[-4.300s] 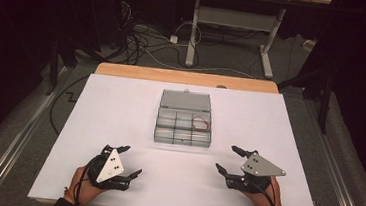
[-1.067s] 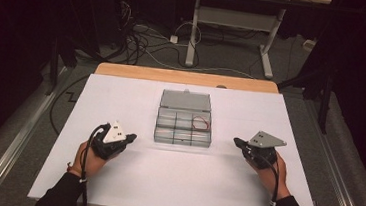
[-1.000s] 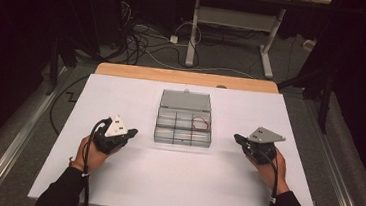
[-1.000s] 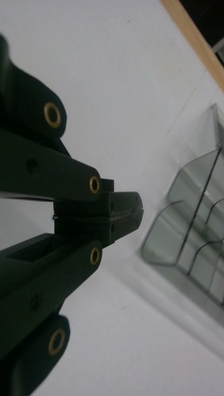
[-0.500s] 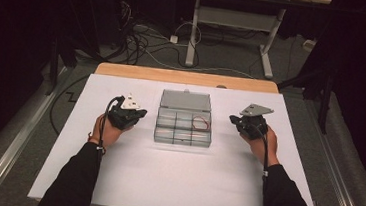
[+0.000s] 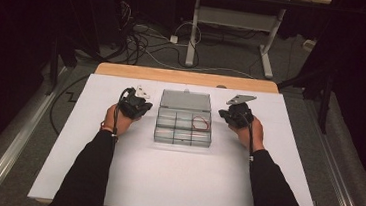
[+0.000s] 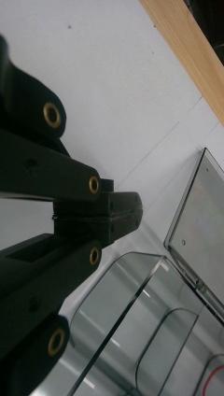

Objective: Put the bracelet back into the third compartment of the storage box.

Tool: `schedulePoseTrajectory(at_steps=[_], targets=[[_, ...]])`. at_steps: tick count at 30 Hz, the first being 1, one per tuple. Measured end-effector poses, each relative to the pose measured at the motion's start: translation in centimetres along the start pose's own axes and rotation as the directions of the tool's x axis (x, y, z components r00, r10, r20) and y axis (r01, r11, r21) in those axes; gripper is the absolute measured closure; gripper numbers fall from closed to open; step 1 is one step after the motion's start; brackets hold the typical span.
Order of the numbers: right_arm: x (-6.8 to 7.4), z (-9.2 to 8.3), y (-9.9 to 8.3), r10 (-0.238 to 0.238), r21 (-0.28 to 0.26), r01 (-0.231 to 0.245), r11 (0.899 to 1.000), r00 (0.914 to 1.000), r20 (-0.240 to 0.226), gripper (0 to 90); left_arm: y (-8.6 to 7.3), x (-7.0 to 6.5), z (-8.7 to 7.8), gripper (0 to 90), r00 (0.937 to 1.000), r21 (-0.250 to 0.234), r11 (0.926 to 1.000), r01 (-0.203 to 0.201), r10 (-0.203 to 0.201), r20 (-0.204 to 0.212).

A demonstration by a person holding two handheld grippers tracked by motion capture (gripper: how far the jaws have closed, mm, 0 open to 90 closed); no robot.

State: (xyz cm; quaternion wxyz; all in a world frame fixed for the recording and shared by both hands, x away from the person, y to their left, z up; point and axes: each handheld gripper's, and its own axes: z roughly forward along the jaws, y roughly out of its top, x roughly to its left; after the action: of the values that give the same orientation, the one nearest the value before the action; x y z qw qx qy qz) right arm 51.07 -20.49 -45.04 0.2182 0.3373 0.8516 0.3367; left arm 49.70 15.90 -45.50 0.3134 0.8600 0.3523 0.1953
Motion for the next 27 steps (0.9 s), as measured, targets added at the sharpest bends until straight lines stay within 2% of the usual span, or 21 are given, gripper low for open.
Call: schedulePoseTrajectory(at_steps=[4,6,18,21,27], targets=[[0.2,1.1,0.7,-0.004,0.012,0.004,1.0,1.0,-0.007,90.0,0.5,0.1,1.0,87.6,0.9998,0.01,0.9998,0.018,-0.019,0.008],[0.2,1.7,1.0,0.01,0.017,-0.009,1.0,0.9998,-0.019,90.0,0.8,0.0,1.4,87.6,0.9998,0.011,0.9998,0.018,-0.018,0.011],[0.0,4.1,1.6,0.006,0.082,-0.005,0.997,0.9999,-0.009,90.0,1.0,0.2,3.4,87.6,0.9986,0.023,0.9991,0.036,-0.037,0.038],[-0.1,4.3,1.6,0.01,0.069,-0.009,0.998,0.9998,-0.016,90.0,1.0,0.3,3.8,87.5,0.9981,0.022,0.9989,0.04,-0.041,0.045],[-0.2,4.6,1.8,-0.02,0.064,0.021,0.998,0.9996,-0.021,90.0,1.0,0.5,4.1,87.5,0.9969,0.0,0.9989,0.046,-0.046,0.063]])
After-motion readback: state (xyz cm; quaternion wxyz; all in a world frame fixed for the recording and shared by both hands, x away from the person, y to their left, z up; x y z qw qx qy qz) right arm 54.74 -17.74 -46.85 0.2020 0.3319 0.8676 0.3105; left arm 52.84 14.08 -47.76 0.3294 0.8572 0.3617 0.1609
